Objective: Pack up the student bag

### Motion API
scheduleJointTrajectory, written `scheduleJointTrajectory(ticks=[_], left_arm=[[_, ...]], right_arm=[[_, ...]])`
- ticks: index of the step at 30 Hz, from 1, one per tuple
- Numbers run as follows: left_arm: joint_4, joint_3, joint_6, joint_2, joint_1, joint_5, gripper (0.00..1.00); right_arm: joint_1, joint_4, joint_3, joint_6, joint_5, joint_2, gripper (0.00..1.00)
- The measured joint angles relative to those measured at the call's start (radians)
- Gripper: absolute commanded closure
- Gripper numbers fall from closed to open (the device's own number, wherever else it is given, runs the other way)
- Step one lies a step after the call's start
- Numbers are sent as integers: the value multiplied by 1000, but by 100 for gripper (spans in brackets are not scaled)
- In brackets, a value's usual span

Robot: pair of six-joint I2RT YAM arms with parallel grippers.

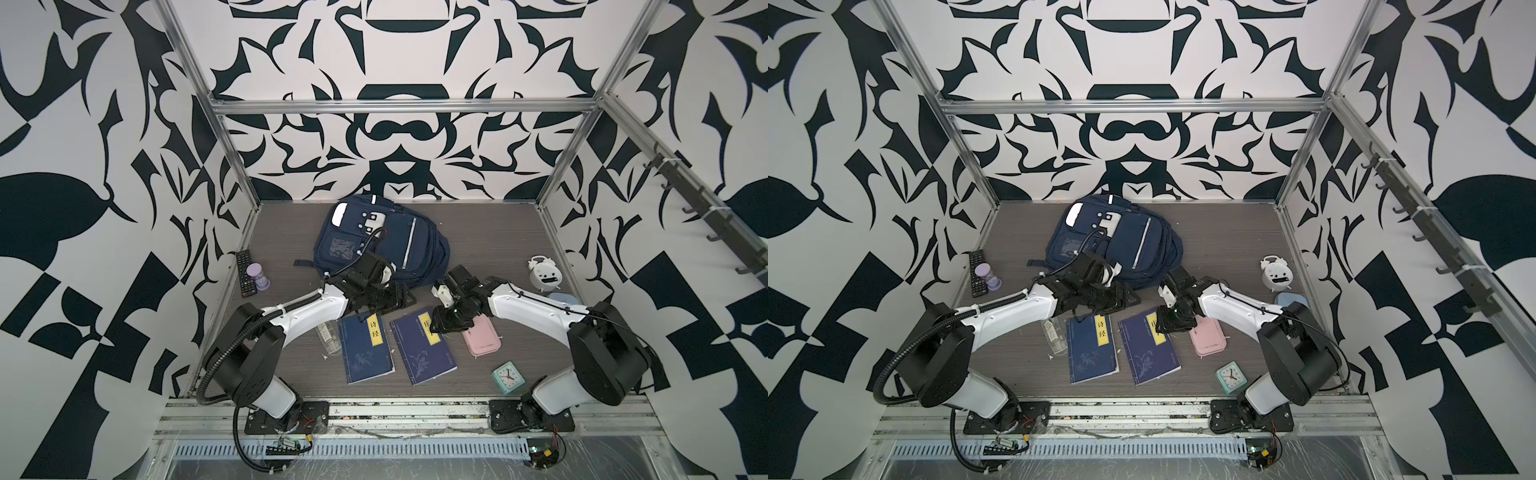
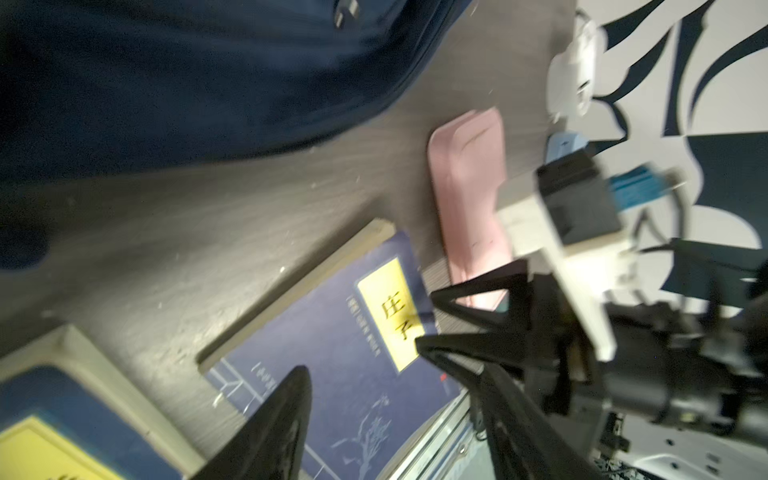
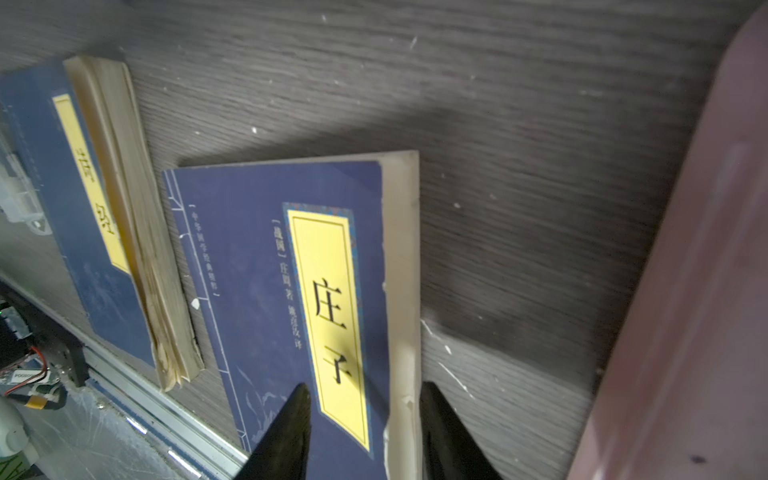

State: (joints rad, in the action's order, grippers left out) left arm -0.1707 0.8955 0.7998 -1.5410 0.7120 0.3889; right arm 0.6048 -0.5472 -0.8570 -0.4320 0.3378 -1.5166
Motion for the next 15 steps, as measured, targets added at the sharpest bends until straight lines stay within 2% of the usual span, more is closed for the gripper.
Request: scheduleJointTrajectory(ticks=[4, 9, 15], left_arm=[[-7, -36, 1, 1, 43, -18, 33], [-1, -69, 24, 17, 77, -32, 33], [-8, -112, 63, 21, 89, -40, 33]], right_arm=[[0, 0, 42, -14, -10, 6, 58], [0, -3, 71, -33, -19, 23, 67], [2, 0, 105, -48, -21, 52, 69]])
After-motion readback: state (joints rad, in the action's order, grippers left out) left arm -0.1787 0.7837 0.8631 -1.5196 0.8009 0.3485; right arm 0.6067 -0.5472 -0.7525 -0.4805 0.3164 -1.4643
